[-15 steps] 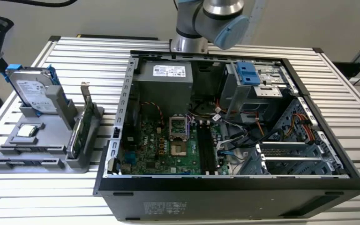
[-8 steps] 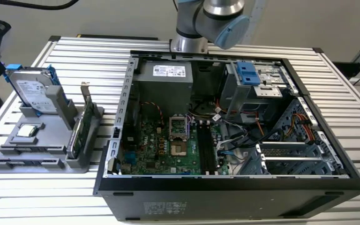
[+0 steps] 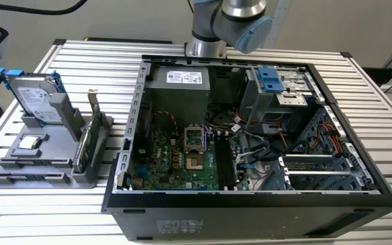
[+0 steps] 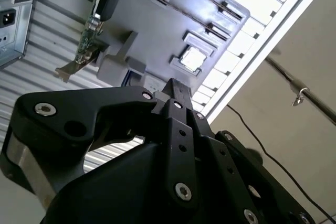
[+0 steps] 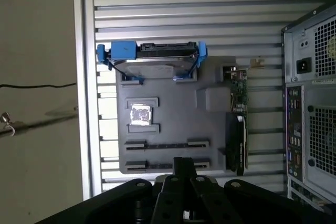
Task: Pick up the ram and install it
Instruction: 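Reach for the ram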
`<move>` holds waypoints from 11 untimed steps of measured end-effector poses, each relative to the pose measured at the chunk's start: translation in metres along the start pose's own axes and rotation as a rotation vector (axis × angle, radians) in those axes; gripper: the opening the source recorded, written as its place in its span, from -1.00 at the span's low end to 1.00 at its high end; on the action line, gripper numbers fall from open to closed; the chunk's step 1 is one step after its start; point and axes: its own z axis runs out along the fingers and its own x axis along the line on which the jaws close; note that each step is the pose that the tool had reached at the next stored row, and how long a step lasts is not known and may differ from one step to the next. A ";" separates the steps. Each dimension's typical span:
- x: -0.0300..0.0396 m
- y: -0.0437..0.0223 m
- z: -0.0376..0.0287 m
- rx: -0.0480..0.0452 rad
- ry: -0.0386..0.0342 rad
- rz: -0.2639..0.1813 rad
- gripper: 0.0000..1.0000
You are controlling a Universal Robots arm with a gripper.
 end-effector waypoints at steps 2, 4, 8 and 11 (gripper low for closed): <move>-0.0004 -0.0028 -0.0001 0.0000 0.0000 0.000 -1.00; -0.0007 -0.0059 -0.0003 0.0000 0.0000 0.000 -1.00; -0.0015 -0.0120 -0.0005 0.0000 0.0000 0.000 -1.00; -0.0020 -0.0167 -0.0007 0.0000 0.0000 0.000 -1.00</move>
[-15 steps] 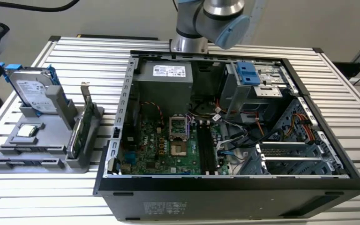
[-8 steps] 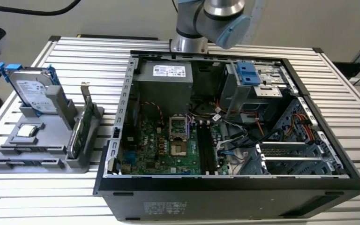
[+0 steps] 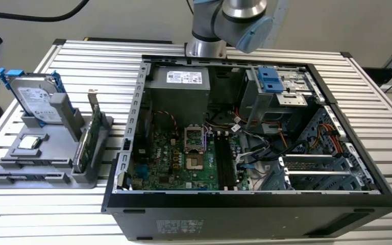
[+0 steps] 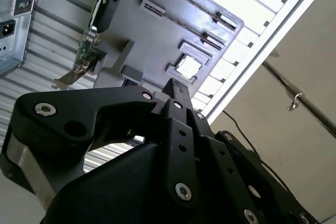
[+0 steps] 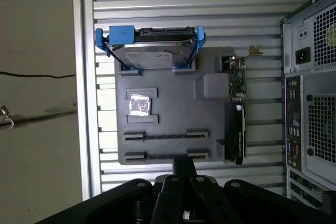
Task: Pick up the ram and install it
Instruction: 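Reach for the ram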
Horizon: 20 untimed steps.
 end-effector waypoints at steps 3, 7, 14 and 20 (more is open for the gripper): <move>-0.0005 -0.0044 -0.0002 0.0000 0.0000 0.000 -1.00; -0.0011 -0.0099 -0.0005 0.0000 0.0000 0.000 -1.00; -0.0022 -0.0191 -0.0009 0.0000 0.0000 0.000 -1.00; -0.0025 -0.0215 -0.0010 -0.0004 0.0009 -0.020 -1.00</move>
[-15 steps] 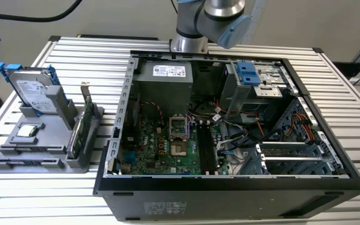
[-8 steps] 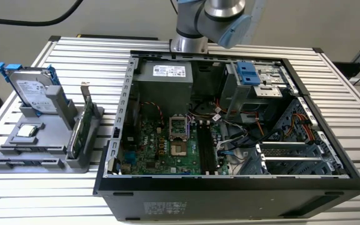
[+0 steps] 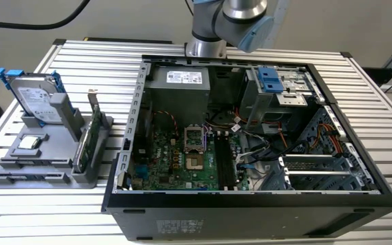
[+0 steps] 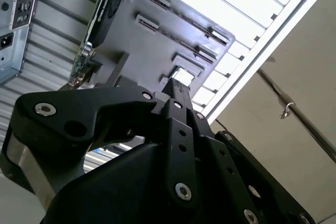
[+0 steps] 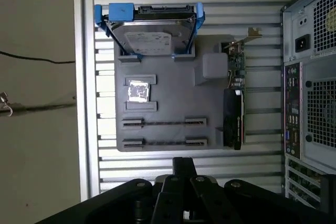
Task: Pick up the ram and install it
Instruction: 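Reach for the ram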
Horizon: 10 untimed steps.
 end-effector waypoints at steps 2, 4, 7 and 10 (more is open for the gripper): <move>0.0000 -0.0002 0.0000 -0.0001 0.0003 -0.006 -1.00; 0.0000 -0.0006 0.0000 -0.0001 0.0003 -0.006 -1.00; 0.0000 -0.0007 0.0000 0.0000 0.0004 -0.006 -1.00; 0.0000 -0.0008 0.0000 0.0000 0.0004 -0.006 -1.00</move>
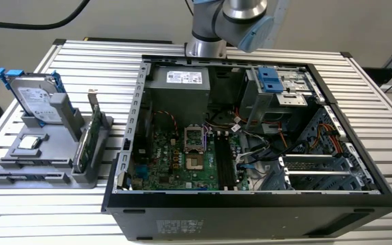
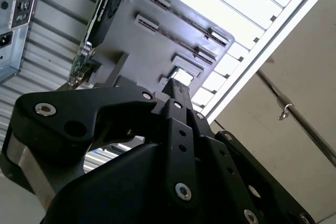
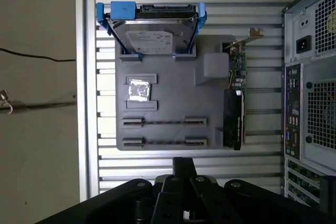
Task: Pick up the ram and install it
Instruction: 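Reach for the ram, then pick up the ram and move it above insertion slot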
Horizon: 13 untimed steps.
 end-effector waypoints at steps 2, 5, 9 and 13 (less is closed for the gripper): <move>0.0000 0.0000 0.0000 0.0000 0.0000 0.000 -1.00; 0.0000 0.0000 0.0000 0.0000 -0.0001 0.001 -1.00; 0.0002 -0.0001 0.0000 0.0003 -0.0009 0.019 -1.00; 0.0003 -0.0001 0.0000 0.0009 -0.0023 0.048 -1.00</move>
